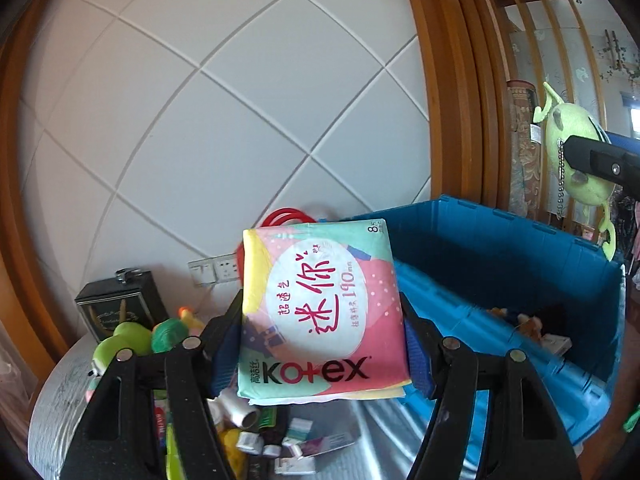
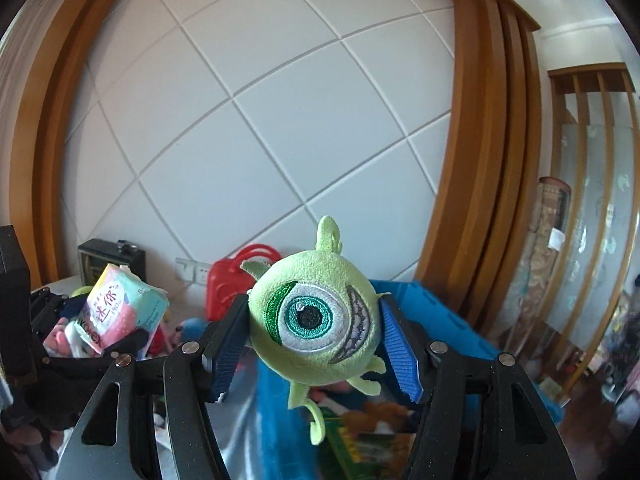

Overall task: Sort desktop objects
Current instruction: 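Carry the Kotex pack and green plush over the blue crate and open both tools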

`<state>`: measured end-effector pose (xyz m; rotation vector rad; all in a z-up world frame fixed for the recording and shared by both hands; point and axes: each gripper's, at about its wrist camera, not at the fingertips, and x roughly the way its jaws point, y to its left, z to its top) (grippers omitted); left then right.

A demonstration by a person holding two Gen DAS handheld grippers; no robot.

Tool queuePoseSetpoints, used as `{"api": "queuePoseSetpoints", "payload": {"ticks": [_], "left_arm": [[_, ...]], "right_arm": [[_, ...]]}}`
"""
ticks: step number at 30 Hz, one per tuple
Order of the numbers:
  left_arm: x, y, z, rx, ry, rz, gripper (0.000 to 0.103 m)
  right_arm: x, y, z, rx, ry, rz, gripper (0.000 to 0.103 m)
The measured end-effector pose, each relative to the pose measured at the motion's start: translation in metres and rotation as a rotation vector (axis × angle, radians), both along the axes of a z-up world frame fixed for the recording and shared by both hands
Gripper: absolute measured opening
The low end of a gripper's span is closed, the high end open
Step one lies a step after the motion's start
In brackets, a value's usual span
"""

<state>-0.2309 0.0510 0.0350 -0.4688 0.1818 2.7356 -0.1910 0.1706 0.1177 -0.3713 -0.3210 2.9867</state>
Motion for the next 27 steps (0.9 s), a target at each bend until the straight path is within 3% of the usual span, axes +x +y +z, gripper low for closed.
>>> {"api": "queuePoseSetpoints", "payload": {"ticks": [6,11,20,27], "left_arm": [[-0.046,0.12,0.023,-0.019,-0.044,-0.027,0.067],[-0.091,0.183,0.025,-0.058,-0.126,-0.031,0.067],[-0.129,0.235,0.011,-0.163,-0.172,-0.016,0.068],[-0.143,0.248,0.007,-0.17,-0.183,-0.013,0.073]], "right_arm": [[-0.045,0.111,0.012,-0.023,-0.046,-0.012,0.064],[-0.095,0.183,0.004,-0.059,-0.11,-0.004,0.064],[-0.171,0.243,-0.048,-0.152,-0.232,-0.02,0.064],[-0.19,0.256,-0.054,-0.128,-0.248,-0.026,0.064]]}}
